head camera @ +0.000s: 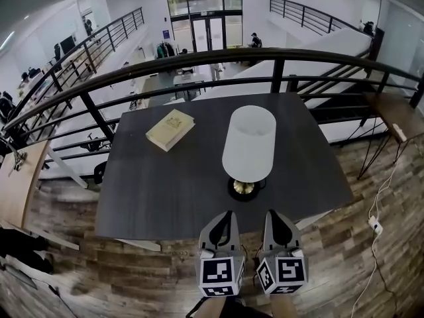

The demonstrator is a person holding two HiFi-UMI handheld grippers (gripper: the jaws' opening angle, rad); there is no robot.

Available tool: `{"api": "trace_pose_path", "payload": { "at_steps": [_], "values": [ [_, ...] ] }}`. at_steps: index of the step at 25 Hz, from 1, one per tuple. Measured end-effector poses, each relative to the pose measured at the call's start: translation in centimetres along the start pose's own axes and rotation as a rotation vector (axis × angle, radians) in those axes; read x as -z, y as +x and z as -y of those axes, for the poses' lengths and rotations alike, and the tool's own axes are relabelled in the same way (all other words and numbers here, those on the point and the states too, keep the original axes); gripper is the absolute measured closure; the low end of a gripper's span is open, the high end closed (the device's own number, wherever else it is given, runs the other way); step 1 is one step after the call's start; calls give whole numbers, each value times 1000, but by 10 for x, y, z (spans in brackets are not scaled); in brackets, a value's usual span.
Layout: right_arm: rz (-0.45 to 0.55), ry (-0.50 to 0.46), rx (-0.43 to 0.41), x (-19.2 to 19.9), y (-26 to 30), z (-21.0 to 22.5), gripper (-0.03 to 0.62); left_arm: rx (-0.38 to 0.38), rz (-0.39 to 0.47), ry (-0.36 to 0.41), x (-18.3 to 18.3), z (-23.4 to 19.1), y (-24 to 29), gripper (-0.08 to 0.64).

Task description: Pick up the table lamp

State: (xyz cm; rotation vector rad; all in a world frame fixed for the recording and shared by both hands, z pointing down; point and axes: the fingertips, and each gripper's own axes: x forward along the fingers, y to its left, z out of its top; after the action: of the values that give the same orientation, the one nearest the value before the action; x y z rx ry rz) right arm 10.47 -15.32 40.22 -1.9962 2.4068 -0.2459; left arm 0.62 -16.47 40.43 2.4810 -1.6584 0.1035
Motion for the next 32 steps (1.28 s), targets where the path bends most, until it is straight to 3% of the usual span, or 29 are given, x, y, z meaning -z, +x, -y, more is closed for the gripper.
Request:
{"api": "trace_pose_path", "payload": {
  "at_steps": [32],
  "values": [
    [-107,-6,42,38,105,23,599,-13,-84,-51,21,-70,88,541]
  ]
}}
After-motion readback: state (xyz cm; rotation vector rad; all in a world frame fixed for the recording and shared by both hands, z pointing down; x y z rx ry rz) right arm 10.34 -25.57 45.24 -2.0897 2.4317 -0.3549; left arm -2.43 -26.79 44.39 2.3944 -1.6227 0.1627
